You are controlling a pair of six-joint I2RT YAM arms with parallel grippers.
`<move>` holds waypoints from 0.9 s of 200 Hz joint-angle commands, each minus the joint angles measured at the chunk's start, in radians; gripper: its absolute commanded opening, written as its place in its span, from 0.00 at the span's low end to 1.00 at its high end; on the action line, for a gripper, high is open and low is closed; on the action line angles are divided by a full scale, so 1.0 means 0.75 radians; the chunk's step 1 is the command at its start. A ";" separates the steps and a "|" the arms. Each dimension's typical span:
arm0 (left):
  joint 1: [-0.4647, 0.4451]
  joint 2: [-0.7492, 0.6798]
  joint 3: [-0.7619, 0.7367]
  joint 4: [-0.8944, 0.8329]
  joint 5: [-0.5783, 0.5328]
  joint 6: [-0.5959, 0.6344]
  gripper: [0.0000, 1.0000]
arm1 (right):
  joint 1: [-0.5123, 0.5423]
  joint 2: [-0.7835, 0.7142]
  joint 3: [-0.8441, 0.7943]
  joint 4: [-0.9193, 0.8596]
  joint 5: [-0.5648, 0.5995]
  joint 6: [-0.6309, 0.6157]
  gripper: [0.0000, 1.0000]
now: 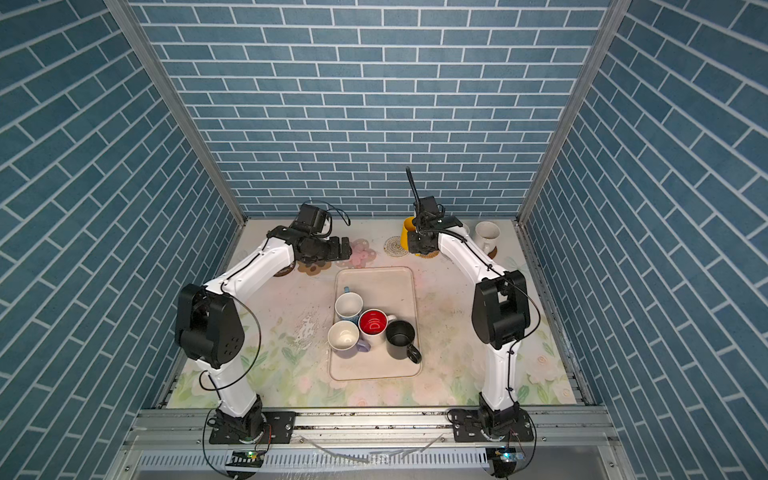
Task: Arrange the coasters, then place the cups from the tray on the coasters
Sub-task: 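Carry the yellow mug to the rattan coaster while left gripper rises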
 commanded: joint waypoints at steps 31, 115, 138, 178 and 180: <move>-0.027 0.105 0.157 -0.090 -0.024 0.054 0.99 | -0.061 0.132 0.262 -0.024 0.017 -0.060 0.00; -0.039 0.190 0.264 -0.112 -0.029 0.080 0.99 | -0.106 0.334 0.495 -0.115 0.065 -0.047 0.00; -0.038 0.201 0.274 -0.114 -0.025 0.082 0.99 | -0.110 0.365 0.520 -0.134 0.086 -0.039 0.00; -0.039 0.212 0.271 -0.118 -0.027 0.088 0.99 | -0.113 0.392 0.520 -0.137 0.093 -0.036 0.00; -0.040 0.212 0.271 -0.118 -0.028 0.087 0.99 | -0.113 0.393 0.520 -0.137 0.094 -0.036 0.00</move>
